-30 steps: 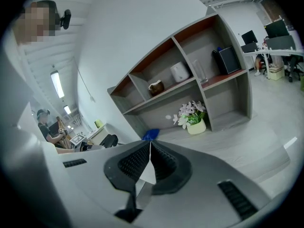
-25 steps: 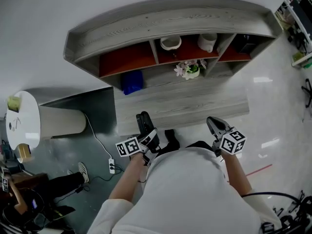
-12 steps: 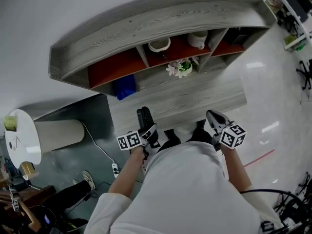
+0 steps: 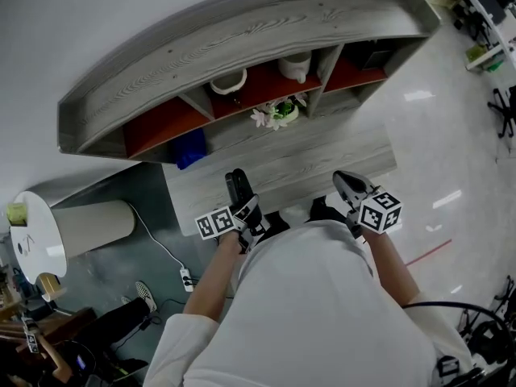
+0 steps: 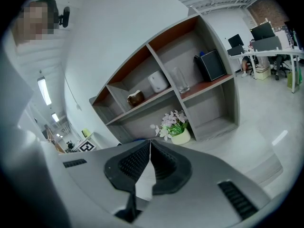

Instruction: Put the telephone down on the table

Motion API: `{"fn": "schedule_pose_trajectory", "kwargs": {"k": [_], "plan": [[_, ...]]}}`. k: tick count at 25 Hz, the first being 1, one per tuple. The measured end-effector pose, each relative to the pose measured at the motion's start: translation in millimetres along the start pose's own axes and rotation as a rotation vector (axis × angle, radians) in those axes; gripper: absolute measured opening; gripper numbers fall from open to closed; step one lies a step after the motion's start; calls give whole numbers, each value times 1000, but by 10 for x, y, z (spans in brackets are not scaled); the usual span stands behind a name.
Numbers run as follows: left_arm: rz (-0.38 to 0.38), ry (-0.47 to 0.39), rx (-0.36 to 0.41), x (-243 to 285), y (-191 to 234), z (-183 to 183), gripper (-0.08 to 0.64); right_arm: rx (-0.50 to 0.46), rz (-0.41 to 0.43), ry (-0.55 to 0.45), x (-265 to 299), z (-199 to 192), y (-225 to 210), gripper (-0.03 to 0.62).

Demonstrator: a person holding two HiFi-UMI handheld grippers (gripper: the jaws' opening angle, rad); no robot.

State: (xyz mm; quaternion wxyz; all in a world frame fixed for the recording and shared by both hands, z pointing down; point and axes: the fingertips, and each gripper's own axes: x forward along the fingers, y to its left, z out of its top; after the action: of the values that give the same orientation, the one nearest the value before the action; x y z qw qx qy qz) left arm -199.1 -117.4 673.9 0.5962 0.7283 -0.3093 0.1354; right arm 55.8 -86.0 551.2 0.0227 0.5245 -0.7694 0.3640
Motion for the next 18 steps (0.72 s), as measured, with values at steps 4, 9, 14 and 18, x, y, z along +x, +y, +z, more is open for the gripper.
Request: {"fn": "schedule_pose_trajectory", "kwargs": {"k": [4,9,14,18], "plan": [[21,10,-2,267,-109,-71,288,9,5,5,-82,93,-216,20],[40,32,11,667,-283,-70,288,24,20,21,-102,145,-435,19],[51,73,46,1119,-492,-70,288,26,31,48,-137,168,-637,20],[75,102,46,1508,-610,-126,288,35,33,62,-184,201,-803,18]]}}
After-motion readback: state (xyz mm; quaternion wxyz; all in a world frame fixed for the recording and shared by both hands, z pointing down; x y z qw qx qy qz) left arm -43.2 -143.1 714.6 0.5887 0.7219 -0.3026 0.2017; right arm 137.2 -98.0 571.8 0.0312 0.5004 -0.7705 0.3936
